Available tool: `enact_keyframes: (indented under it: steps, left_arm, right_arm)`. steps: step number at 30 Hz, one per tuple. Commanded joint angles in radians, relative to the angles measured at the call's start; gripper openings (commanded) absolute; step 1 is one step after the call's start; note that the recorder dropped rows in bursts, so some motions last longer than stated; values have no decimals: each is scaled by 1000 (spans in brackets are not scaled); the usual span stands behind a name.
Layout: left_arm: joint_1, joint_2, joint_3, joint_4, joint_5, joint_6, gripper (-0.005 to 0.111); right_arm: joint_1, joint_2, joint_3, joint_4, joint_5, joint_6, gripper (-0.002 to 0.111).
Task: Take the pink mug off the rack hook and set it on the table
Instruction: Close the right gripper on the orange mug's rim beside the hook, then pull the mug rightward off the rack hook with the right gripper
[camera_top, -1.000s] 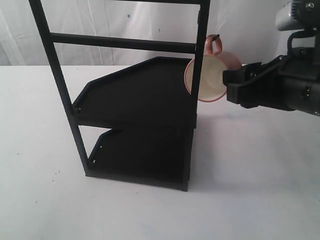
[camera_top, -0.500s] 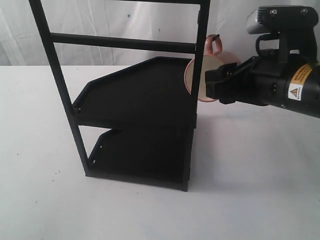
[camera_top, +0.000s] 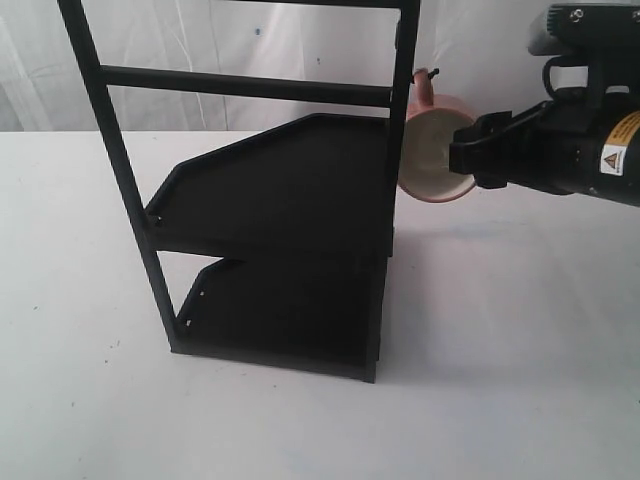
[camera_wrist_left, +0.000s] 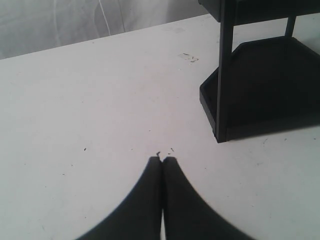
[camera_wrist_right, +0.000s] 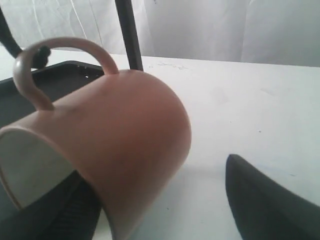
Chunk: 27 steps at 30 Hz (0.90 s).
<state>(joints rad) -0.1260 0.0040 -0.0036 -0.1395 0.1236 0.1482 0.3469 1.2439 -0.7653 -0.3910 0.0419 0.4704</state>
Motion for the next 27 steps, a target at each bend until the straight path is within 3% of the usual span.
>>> enact_keyframes:
  steps: [1,11,19,27]
  left_arm:
    - [4,-4,4,-5,3,-5,0]
    - [4,-4,4,-5,3,-5,0]
    - [4,-4,4,-5,3,-5,0]
    - [4,-4,4,-5,3,-5,0]
  right_arm:
    - [-9,24,-4,0,-66,-10,63]
    - [-9,116,-10,0,-204,-14,63]
    - [-9,158,-37,1,-189,-20,62]
    - [-9,163,-41,1,-180,-20,27]
